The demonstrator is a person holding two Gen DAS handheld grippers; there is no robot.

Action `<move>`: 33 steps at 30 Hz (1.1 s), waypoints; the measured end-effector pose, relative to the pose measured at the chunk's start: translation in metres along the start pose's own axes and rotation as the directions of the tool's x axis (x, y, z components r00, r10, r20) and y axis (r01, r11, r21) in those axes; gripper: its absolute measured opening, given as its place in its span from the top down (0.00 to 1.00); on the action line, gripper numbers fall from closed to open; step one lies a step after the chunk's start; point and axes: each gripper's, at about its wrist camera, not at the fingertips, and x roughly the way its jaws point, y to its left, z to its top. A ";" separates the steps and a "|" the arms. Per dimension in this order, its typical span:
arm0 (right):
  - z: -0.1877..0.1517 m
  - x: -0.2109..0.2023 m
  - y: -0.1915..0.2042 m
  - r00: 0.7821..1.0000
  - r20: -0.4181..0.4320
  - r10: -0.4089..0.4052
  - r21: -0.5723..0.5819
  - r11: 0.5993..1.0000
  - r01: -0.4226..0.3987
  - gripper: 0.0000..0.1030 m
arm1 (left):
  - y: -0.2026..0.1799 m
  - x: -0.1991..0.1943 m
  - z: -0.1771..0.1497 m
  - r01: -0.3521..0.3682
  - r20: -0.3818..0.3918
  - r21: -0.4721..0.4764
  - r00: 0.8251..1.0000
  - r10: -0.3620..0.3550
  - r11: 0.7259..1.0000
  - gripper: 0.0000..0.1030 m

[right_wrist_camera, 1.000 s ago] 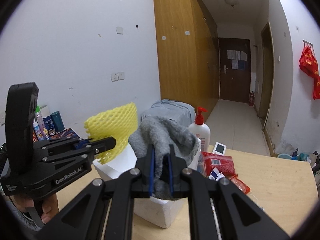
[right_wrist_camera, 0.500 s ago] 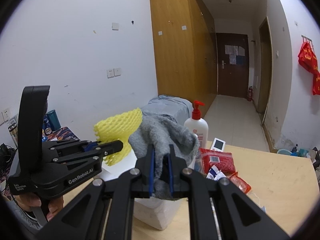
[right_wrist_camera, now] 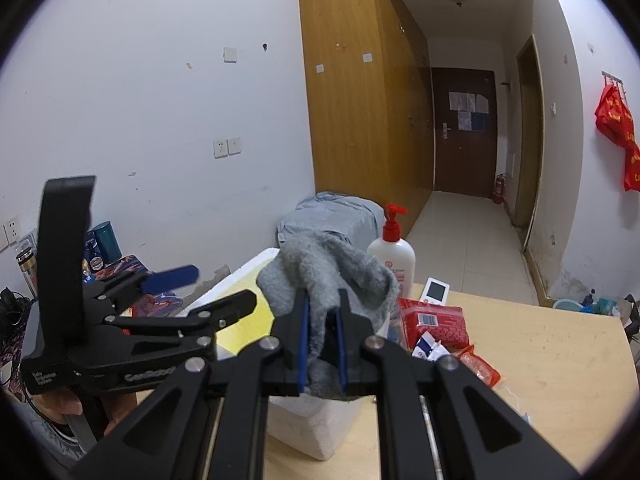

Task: Organize soft objects
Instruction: 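Lower the yellow mesh sleeve into the foam box and open the left tool, then lower the grey sock into the foam box and open the right tool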

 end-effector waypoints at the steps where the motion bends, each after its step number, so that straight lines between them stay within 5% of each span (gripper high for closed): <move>1: 0.000 0.000 0.000 1.000 0.000 0.000 -0.001 1.000 0.000 0.86 | 0.000 -0.001 0.000 -0.004 0.002 0.004 1.000 0.004 1.000 0.15; 12: -0.001 0.000 0.003 1.000 -0.001 0.002 -0.007 1.000 -0.002 0.86 | 0.004 -0.009 -0.002 -0.019 0.015 -0.002 1.000 0.019 1.000 0.14; 33: 0.006 0.051 0.023 0.995 -0.081 0.049 -0.002 0.999 -0.050 0.86 | 0.053 -0.057 -0.009 -0.167 0.125 -0.049 0.977 0.172 0.985 0.02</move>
